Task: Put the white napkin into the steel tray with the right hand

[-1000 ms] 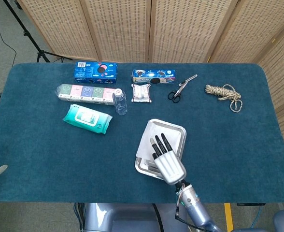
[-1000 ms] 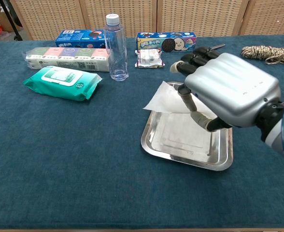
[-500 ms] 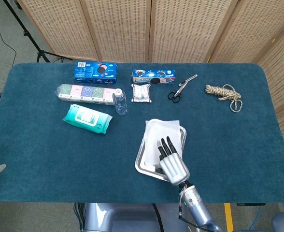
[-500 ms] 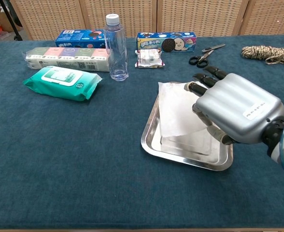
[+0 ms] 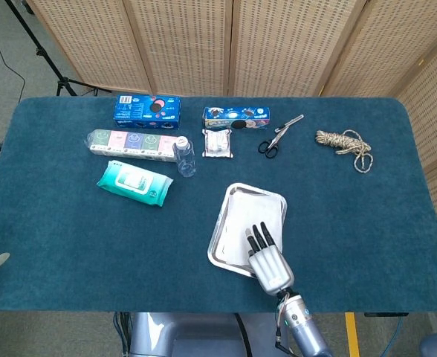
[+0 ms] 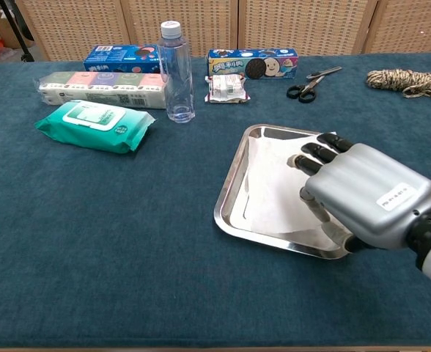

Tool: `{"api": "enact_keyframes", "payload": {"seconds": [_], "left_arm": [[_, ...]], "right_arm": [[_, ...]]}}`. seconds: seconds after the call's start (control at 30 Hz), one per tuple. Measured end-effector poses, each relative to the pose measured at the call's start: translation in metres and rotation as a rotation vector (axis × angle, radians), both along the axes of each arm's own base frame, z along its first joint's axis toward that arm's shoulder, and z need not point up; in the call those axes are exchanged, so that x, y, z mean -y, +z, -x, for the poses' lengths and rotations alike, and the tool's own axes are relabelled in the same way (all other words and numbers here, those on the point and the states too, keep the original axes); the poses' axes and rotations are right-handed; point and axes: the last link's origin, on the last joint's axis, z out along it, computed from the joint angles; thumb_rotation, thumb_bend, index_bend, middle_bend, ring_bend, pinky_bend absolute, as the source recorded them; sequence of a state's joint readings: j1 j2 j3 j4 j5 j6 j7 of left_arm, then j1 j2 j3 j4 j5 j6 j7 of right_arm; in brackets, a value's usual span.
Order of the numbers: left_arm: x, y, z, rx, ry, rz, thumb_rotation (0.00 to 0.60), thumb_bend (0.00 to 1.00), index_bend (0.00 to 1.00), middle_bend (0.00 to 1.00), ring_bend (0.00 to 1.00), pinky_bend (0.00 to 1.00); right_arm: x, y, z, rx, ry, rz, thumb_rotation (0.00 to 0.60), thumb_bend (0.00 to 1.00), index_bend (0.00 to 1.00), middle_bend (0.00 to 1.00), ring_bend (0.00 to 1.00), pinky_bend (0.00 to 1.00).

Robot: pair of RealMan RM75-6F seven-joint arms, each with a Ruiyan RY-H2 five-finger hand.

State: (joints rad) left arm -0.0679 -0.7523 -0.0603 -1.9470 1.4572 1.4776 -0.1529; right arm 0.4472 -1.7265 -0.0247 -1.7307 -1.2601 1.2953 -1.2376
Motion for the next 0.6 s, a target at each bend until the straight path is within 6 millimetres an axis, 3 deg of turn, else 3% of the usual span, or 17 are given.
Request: {"api": "enact_keyframes", "payload": {"seconds": [0.07,0.17,0.4,0.6], "left_arm": [[0.0,0.0,0.0,0.0,0.0,0.001,0.6,0.0,0.0,0.0,0.0,0.0],[-0.001,-0.001,0.0,-0.001,0.001,0.005,0.6,0.0,0.0,0.0,0.0,0.0],[0.0,-0.001,-0.001,-0.001,-0.001,0.003,0.6,0.0,0.0,0.0,0.0,0.0],[0.0,-0.001,-0.001,-0.001,-0.003,0.007,0.6,0.0,0.0,0.0,0.0,0.0]], "right_arm": [[-0.001,0.001,0.0,0.008,-0.018,-0.014,0.6,0.3,0.11,0.0,0.0,0.0],[-0.003,0.005,-0.004,0.022,-0.024,-0.022,0.6,0.26,0.01,0.0,0.0,0.0],[-0.007,0.017,-0.009,0.056,-0.026,-0.011,0.6,0.27,0.0,0.0,0.0,0.0],[-0.011,0.033,-0.013,0.101,-0.006,-0.02,0.6,0.37,0.01,0.0,0.0,0.0]]}}
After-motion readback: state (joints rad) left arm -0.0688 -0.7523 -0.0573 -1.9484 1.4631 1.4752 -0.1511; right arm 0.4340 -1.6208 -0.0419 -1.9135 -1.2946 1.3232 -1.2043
